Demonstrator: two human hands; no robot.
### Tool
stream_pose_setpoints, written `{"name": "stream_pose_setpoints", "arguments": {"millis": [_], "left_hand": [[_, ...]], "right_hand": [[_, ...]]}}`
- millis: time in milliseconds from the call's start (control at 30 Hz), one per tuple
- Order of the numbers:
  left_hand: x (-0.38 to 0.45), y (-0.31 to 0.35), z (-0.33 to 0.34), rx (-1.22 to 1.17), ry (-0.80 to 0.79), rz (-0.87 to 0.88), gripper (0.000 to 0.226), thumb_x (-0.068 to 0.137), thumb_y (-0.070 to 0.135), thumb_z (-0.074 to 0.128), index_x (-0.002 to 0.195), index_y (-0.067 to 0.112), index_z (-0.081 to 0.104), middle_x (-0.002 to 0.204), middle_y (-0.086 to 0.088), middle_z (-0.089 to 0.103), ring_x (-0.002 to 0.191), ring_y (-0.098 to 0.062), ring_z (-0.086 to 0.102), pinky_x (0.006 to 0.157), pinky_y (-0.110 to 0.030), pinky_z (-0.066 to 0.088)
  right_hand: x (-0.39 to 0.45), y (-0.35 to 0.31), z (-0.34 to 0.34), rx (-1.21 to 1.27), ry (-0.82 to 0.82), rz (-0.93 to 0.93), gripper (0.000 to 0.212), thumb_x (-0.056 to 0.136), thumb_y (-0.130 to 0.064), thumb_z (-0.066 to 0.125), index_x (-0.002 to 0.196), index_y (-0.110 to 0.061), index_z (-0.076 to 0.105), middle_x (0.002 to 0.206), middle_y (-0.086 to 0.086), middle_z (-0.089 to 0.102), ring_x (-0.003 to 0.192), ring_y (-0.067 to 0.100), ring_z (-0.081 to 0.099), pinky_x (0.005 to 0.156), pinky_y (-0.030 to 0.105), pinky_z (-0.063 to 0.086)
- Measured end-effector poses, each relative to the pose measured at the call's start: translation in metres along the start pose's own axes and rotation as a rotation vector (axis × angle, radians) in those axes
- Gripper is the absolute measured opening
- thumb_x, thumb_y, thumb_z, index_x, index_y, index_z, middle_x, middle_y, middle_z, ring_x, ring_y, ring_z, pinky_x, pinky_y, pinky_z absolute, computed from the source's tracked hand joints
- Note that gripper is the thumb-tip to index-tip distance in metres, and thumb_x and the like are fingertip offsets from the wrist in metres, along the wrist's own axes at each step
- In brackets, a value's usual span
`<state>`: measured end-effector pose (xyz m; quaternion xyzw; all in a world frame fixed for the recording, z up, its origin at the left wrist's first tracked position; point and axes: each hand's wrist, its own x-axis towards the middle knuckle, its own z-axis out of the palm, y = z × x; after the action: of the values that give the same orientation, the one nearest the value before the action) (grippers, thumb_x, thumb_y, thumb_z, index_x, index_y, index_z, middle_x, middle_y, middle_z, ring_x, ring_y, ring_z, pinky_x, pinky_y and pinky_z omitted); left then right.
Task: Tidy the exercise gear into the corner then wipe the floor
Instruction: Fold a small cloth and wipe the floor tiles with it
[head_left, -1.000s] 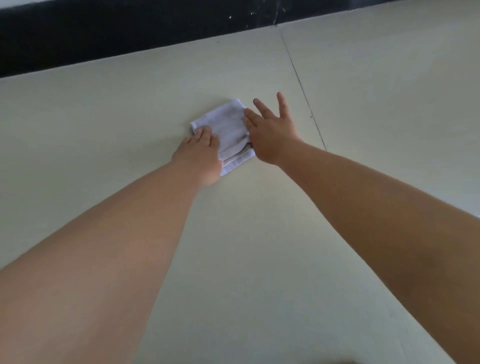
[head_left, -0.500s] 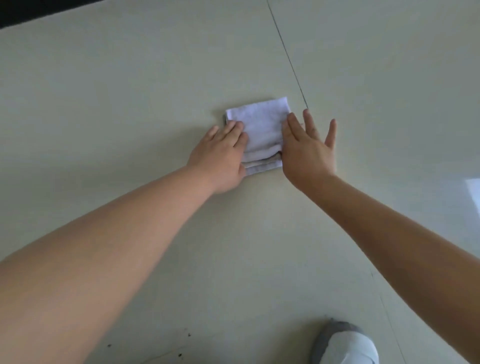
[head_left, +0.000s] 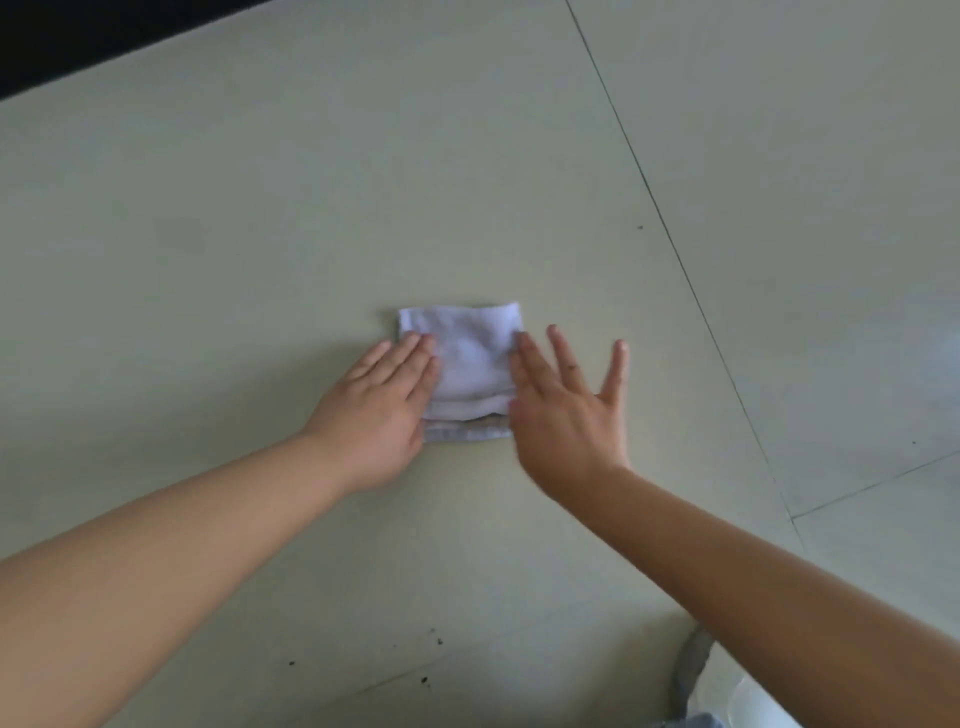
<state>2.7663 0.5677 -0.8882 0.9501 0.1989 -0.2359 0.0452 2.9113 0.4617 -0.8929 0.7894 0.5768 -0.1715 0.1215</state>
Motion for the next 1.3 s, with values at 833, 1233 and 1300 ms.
{"name": "stream_pose_setpoints", "arguments": {"millis": [833,1233,1300], "left_hand": [[-0.037,0.016,0.03,0.076,-0.044,-0.162,0.058,0.076,0.025,0.035,0.11,-0.011,0.065,0.111,-0.029,0.067,0.101,-0.04,0.068,0.12,-0.028,-0.006],[0.068,0.15,-0.025,-0.048,-0.094,-0.029,0.056,0.102,0.018,0.021,0.149,-0.005,0.002,0.157,-0.023,-0.004,0.147,-0.035,-0.005,0.12,-0.039,-0.004],[0.079,0.139,-0.034,-0.017,-0.07,-0.04,0.059,0.102,0.025,0.023,0.15,-0.001,0.0,0.158,-0.02,-0.006,0.148,-0.032,-0.006,0.12,-0.038,-0.005]], "right_hand": [[0.006,-0.032,0.003,0.117,-0.142,-0.18,0.063,0.096,-0.026,0.035,0.15,-0.006,0.009,0.16,0.001,0.007,0.149,0.019,0.001,0.104,0.055,-0.021],[-0.044,0.12,0.015,0.096,-0.1,0.249,0.054,0.1,-0.02,0.026,0.151,-0.017,0.009,0.16,-0.007,0.002,0.149,0.02,-0.002,0.111,0.062,-0.011],[-0.018,0.126,0.003,0.083,-0.093,0.239,0.054,0.1,-0.018,0.025,0.151,-0.017,0.009,0.16,-0.008,0.003,0.148,0.019,-0.005,0.111,0.061,-0.012]]}}
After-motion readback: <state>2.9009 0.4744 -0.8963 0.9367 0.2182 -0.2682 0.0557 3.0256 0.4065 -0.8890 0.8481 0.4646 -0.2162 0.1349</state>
